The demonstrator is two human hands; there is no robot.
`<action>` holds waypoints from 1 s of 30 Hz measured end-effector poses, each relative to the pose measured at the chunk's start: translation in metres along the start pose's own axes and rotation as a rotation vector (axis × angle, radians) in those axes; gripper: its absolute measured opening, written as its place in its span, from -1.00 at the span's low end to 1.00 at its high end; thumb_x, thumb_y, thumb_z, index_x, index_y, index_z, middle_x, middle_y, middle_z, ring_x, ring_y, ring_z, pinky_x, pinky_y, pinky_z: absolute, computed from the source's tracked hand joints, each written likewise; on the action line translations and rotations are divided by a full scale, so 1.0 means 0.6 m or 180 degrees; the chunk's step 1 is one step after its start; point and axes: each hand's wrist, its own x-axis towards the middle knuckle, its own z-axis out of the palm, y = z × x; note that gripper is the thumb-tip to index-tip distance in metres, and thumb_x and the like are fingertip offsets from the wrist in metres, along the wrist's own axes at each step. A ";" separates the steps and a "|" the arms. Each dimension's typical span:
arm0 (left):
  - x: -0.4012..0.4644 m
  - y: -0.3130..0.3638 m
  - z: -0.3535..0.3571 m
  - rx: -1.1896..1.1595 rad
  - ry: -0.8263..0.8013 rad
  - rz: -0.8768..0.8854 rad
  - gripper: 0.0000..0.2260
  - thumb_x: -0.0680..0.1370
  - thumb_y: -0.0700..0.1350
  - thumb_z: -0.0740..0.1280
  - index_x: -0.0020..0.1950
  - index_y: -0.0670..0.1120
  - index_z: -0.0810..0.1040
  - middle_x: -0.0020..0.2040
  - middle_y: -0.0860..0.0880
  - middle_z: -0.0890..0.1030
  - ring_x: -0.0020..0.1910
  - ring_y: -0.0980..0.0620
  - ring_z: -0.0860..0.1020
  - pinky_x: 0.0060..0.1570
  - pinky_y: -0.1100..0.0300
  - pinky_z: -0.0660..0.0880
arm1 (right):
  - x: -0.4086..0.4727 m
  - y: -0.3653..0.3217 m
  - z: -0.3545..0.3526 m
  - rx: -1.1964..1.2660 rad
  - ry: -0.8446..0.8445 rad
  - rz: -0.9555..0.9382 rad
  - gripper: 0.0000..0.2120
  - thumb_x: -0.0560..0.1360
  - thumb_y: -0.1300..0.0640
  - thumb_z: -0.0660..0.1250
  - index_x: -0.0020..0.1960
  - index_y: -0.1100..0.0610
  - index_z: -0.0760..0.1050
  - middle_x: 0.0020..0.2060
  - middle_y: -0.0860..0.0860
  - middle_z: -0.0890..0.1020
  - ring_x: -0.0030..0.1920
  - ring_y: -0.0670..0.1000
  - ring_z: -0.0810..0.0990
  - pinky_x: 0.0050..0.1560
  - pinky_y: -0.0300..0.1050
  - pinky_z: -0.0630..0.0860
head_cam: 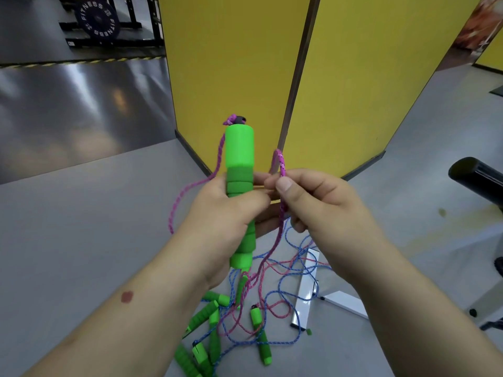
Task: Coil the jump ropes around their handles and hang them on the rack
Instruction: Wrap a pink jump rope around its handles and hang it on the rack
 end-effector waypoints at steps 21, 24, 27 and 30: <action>0.003 0.019 -0.020 -0.0371 0.0079 0.0286 -0.74 0.59 -0.29 0.37 0.28 -0.17 0.54 -0.05 -0.15 0.74 -0.11 -0.10 0.71 -0.06 0.04 0.68 | -0.001 -0.003 0.004 0.0026 -0.0219 0.0092 -0.82 0.64 0.24 0.24 0.04 0.15 0.63 -0.31 -0.01 0.64 -0.43 -0.04 0.36 -0.46 -0.26 0.32; -0.003 0.001 -0.010 -0.0106 -0.0304 0.0251 -0.64 0.46 -0.29 0.39 0.25 -0.12 0.60 -0.01 -0.22 0.72 -0.03 -0.21 0.70 0.11 -0.15 0.64 | -0.002 -0.010 0.004 0.0064 -0.0005 -0.0146 -0.80 0.64 0.23 0.25 0.07 0.12 0.66 -0.34 -0.10 0.64 -0.46 -0.10 0.36 -0.46 -0.29 0.31; -0.004 -0.007 -0.005 0.0340 -0.0315 0.0348 -0.62 0.41 -0.27 0.41 0.22 -0.08 0.63 -0.03 -0.22 0.73 -0.02 -0.20 0.71 0.15 -0.20 0.62 | -0.003 -0.014 0.001 0.0099 0.0193 -0.0192 -0.81 0.63 0.27 0.25 0.10 0.19 0.63 -0.47 -0.18 0.59 -0.52 -0.21 0.49 -0.44 -0.47 0.35; -0.004 -0.005 -0.001 0.0529 -0.0256 0.0445 -0.62 0.37 -0.25 0.46 0.18 -0.05 0.63 -0.23 -0.11 0.69 -0.18 -0.10 0.68 0.01 -0.14 0.64 | -0.001 -0.011 -0.002 -0.0071 0.0341 -0.0203 -0.82 0.60 0.21 0.31 0.13 0.16 0.65 -0.44 -0.21 0.59 -0.46 -0.22 0.52 -0.41 -0.47 0.36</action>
